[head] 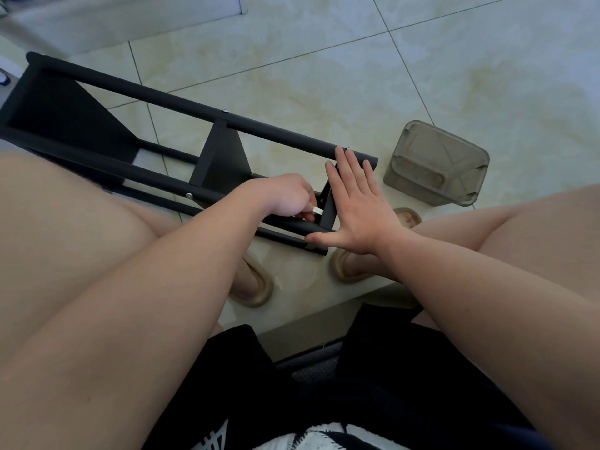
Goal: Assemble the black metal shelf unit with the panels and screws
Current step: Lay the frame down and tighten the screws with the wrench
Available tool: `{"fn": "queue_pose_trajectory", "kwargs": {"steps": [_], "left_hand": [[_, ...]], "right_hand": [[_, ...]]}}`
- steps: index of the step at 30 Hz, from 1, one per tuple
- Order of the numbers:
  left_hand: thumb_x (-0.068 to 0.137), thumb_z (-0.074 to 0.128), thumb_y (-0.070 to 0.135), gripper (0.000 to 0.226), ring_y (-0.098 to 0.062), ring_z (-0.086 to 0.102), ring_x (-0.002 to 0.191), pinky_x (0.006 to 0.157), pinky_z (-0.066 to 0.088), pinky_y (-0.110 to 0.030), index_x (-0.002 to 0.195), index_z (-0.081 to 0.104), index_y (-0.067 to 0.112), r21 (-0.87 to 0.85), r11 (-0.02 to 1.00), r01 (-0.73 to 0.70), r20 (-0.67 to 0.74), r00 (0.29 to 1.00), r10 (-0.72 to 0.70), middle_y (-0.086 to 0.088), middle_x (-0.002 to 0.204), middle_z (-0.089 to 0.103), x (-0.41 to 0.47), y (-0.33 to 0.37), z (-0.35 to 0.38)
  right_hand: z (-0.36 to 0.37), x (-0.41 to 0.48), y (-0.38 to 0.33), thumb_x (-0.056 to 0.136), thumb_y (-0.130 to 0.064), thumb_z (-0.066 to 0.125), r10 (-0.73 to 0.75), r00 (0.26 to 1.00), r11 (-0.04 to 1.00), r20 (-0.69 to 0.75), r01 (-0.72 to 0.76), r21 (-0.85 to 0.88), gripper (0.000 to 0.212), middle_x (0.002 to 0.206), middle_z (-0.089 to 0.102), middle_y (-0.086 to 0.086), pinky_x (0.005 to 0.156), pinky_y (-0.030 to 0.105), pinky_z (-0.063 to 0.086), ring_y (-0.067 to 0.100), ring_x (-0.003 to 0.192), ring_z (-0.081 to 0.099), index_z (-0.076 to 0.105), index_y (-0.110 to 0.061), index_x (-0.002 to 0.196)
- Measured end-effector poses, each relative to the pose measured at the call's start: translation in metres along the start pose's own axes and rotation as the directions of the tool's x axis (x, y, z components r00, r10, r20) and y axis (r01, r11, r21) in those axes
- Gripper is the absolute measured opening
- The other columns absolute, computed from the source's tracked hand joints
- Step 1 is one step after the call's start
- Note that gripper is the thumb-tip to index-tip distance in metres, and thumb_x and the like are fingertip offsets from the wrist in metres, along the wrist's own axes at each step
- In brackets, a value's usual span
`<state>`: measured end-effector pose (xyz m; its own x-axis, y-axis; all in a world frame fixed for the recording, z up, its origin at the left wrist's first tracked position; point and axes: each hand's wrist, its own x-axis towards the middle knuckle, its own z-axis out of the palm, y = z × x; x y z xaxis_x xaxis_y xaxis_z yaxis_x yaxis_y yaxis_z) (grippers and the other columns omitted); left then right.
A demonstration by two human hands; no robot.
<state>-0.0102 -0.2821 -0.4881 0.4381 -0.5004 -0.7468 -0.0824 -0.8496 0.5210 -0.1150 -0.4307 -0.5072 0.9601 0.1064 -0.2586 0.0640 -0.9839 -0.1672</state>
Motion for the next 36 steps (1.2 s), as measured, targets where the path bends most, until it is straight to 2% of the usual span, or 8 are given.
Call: {"fn": "queue_pose_trajectory", "kwargs": {"steps": [4,8,15,18,22,27,32,36], "left_hand": [[0.094,0.056,0.011,0.021,-0.023,0.064,0.102,0.092,0.049,-0.037,0.082,0.068,0.024,0.077,0.997,-0.013,0.015,1.0,0.012,0.001,0.101,0.074,-0.002,0.001,-0.001],[0.096,0.057,0.012,0.013,-0.022,0.056,0.092,0.079,0.041,-0.03,0.098,0.069,0.016,0.142,0.989,-0.031,0.035,0.999,0.026,0.004,0.09,0.064,-0.004,0.004,-0.003],[0.1,0.053,0.014,0.026,-0.023,0.051,0.093,0.074,0.039,-0.03,0.117,0.067,0.002,0.279,0.959,-0.054,0.093,0.995,0.029,-0.015,0.12,0.066,-0.004,0.006,-0.002],[0.094,0.061,0.018,0.012,-0.022,0.061,0.097,0.084,0.045,-0.031,0.097,0.073,0.018,0.197,0.98,-0.037,0.023,0.999,0.033,0.003,0.095,0.07,-0.002,0.0,-0.004],[0.084,0.073,0.02,0.015,-0.013,0.064,0.079,0.074,0.049,-0.028,0.075,0.073,0.032,0.096,0.993,-0.065,-0.057,0.996,0.07,0.008,0.081,0.072,0.0,-0.005,-0.009],[0.084,0.071,0.023,0.018,-0.009,0.06,0.08,0.071,0.045,-0.029,0.074,0.069,0.037,0.036,0.996,-0.078,-0.09,0.993,0.081,0.011,0.089,0.069,0.002,-0.003,-0.009],[0.091,0.061,0.019,0.014,-0.016,0.068,0.093,0.079,0.057,-0.033,0.081,0.071,0.023,-0.212,0.977,-0.033,-0.072,0.997,0.018,-0.001,0.092,0.075,0.007,-0.002,0.0],[0.095,0.057,0.019,0.016,-0.004,0.071,0.071,0.066,0.052,-0.025,0.084,0.069,0.016,-0.319,0.948,-0.015,-0.075,0.997,-0.01,0.01,0.068,0.074,0.011,-0.001,0.005]], "right_hand": [[-0.001,0.0,0.0,0.066,-0.097,0.029,0.002,1.0,1.0,0.005,-0.002,-0.001,0.136,0.167,-0.018,0.016,0.124,0.044,-0.015,0.029,0.154,-0.02,0.0,-0.002,0.161],[-0.001,0.0,-0.001,0.068,-0.096,0.031,0.001,1.0,1.0,0.006,-0.001,-0.007,0.136,0.167,-0.018,0.016,0.124,0.045,-0.015,0.029,0.154,-0.02,0.0,-0.002,0.161],[-0.001,0.0,-0.001,0.067,-0.096,0.031,0.003,1.0,1.0,0.006,-0.003,-0.006,0.136,0.167,-0.018,0.017,0.124,0.045,-0.015,0.029,0.154,-0.021,0.0,-0.002,0.161],[-0.001,0.0,-0.001,0.067,-0.096,0.03,0.007,1.0,1.0,0.008,-0.007,-0.004,0.136,0.167,-0.018,0.016,0.125,0.046,-0.014,0.029,0.154,-0.021,0.0,-0.002,0.161],[-0.001,0.0,-0.001,0.069,-0.095,0.038,0.01,1.0,1.0,0.009,-0.01,-0.015,0.135,0.167,-0.018,0.017,0.125,0.047,-0.012,0.03,0.154,-0.02,0.001,-0.002,0.161],[-0.001,0.0,-0.001,0.07,-0.095,0.037,0.013,1.0,1.0,0.015,-0.013,-0.024,0.135,0.167,-0.019,0.017,0.125,0.047,-0.013,0.029,0.154,-0.021,0.0,-0.002,0.161],[-0.001,0.0,-0.002,0.07,-0.094,0.038,0.014,1.0,1.0,0.012,-0.013,-0.019,0.135,0.167,-0.019,0.017,0.124,0.045,-0.015,0.029,0.154,-0.021,0.001,-0.002,0.161],[-0.002,0.0,-0.001,0.069,-0.093,0.04,0.009,1.0,1.0,0.007,-0.009,-0.016,0.135,0.167,-0.017,0.018,0.124,0.045,-0.014,0.03,0.154,-0.019,0.002,-0.001,0.16]]}}
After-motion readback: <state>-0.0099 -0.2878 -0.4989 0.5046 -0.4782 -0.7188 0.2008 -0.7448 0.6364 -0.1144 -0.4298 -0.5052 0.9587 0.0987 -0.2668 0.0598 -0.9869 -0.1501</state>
